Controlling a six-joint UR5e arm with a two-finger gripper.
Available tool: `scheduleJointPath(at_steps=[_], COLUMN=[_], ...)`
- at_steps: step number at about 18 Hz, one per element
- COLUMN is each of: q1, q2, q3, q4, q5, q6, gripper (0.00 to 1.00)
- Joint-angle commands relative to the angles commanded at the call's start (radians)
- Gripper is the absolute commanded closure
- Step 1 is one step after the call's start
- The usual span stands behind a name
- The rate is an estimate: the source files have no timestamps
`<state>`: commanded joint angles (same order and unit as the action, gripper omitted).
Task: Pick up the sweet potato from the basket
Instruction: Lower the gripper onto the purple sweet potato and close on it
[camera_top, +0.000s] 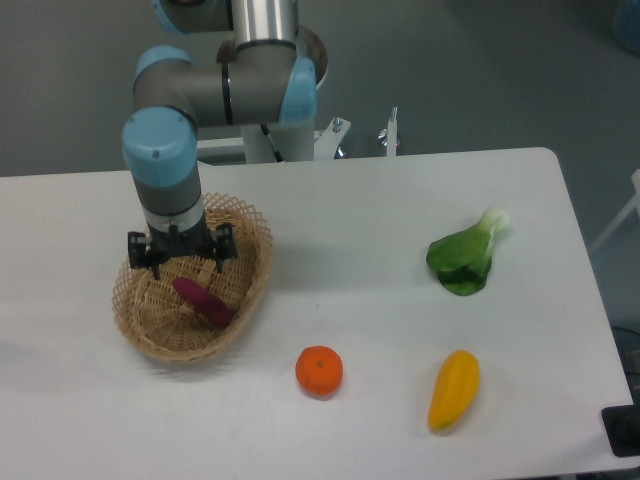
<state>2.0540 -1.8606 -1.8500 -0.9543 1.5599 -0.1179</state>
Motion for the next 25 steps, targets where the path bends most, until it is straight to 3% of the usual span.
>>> scheduleJointPath(at_steps=[2,6,18,19,20,25], q1=[-0.005,-0.028,-0.044,-0.044,-0.044,-0.044], q2=[-0.022,-0.071,-0.106,-0.106,-0.106,-0.104], q3=[-0.006,-0.008,-0.006,-0.006,-0.008,-0.006], q4=[0.049,0.052,0.06,0.061,0.06,0.062], q5=[0.012,0.075,0.077,0.077,0.077,0.077], q6=[-0.054,-0.062,-0.074,-0.072,-0.072,-0.071], gripper=[0.0,0.0,0.0,0.04,0.15,0.31])
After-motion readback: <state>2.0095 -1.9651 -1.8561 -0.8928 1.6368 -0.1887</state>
